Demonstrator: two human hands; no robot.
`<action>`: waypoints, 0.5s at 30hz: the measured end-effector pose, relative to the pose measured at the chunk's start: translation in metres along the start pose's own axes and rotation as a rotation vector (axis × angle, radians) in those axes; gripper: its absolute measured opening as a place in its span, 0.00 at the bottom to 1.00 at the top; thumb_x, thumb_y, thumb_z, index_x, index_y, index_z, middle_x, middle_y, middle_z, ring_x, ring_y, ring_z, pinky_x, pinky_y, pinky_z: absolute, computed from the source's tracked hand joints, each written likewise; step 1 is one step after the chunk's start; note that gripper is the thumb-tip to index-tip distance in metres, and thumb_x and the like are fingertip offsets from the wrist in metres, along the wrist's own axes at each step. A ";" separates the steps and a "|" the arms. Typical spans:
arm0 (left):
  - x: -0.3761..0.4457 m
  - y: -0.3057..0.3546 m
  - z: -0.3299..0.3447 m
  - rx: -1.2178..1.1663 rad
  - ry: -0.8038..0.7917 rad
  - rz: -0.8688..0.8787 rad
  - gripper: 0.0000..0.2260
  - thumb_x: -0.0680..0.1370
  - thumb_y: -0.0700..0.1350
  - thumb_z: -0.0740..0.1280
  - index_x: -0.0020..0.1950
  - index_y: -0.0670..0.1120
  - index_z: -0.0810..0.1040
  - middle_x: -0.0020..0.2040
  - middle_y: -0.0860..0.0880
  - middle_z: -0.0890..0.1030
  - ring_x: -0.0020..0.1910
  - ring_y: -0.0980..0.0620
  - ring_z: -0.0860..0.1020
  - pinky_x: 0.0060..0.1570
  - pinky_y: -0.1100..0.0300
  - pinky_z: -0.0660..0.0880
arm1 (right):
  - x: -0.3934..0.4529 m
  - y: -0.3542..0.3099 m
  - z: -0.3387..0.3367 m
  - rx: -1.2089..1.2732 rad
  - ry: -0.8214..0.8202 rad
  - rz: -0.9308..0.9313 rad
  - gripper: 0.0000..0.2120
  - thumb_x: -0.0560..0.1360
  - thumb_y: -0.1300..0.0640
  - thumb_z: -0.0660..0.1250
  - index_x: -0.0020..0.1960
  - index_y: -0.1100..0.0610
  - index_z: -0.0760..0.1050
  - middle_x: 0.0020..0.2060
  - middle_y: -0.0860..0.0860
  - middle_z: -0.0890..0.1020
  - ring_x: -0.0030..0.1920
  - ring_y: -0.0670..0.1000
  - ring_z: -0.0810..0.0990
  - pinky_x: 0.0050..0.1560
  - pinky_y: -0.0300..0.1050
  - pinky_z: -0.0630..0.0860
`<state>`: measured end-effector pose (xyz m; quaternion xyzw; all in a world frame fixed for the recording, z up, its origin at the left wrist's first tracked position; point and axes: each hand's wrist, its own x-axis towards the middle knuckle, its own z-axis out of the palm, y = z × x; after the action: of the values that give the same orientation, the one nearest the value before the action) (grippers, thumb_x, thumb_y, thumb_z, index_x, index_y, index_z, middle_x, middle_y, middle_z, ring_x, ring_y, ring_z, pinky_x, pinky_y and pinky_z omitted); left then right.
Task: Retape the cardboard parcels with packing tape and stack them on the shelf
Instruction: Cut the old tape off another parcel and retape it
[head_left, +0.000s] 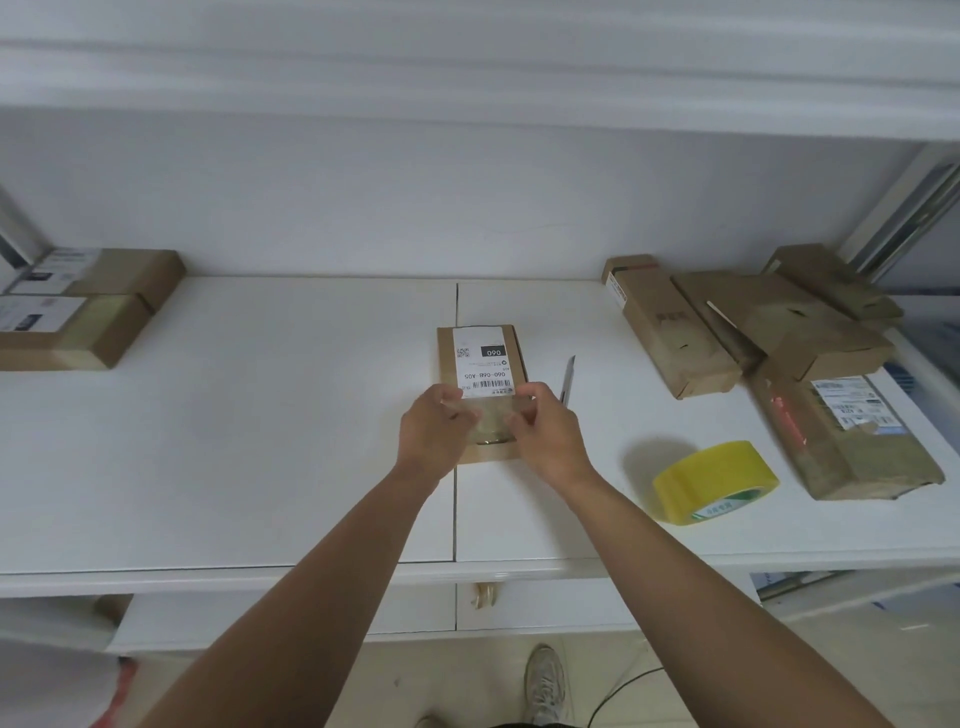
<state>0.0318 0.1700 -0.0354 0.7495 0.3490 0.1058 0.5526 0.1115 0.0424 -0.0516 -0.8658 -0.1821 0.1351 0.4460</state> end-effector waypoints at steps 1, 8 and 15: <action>0.000 -0.001 0.001 0.010 0.007 0.002 0.11 0.77 0.44 0.71 0.59 0.49 0.76 0.36 0.54 0.74 0.36 0.55 0.75 0.34 0.61 0.71 | -0.001 0.000 0.001 -0.048 -0.005 -0.021 0.15 0.79 0.62 0.62 0.65 0.55 0.70 0.47 0.48 0.79 0.44 0.50 0.77 0.40 0.36 0.71; 0.004 -0.009 0.005 0.085 0.026 0.020 0.15 0.77 0.43 0.69 0.63 0.49 0.74 0.36 0.55 0.75 0.36 0.60 0.74 0.32 0.66 0.68 | 0.000 -0.001 0.008 -0.229 -0.019 -0.095 0.10 0.79 0.63 0.60 0.60 0.56 0.69 0.48 0.49 0.79 0.47 0.54 0.78 0.43 0.47 0.73; 0.007 -0.013 0.006 0.079 0.039 0.011 0.14 0.77 0.42 0.69 0.62 0.48 0.74 0.37 0.55 0.77 0.35 0.60 0.74 0.28 0.70 0.67 | 0.002 -0.005 0.010 -0.268 -0.039 -0.106 0.11 0.77 0.67 0.59 0.58 0.58 0.70 0.47 0.51 0.77 0.47 0.55 0.76 0.42 0.48 0.72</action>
<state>0.0350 0.1724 -0.0510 0.7705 0.3594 0.1095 0.5150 0.1085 0.0536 -0.0534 -0.9040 -0.2527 0.1025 0.3292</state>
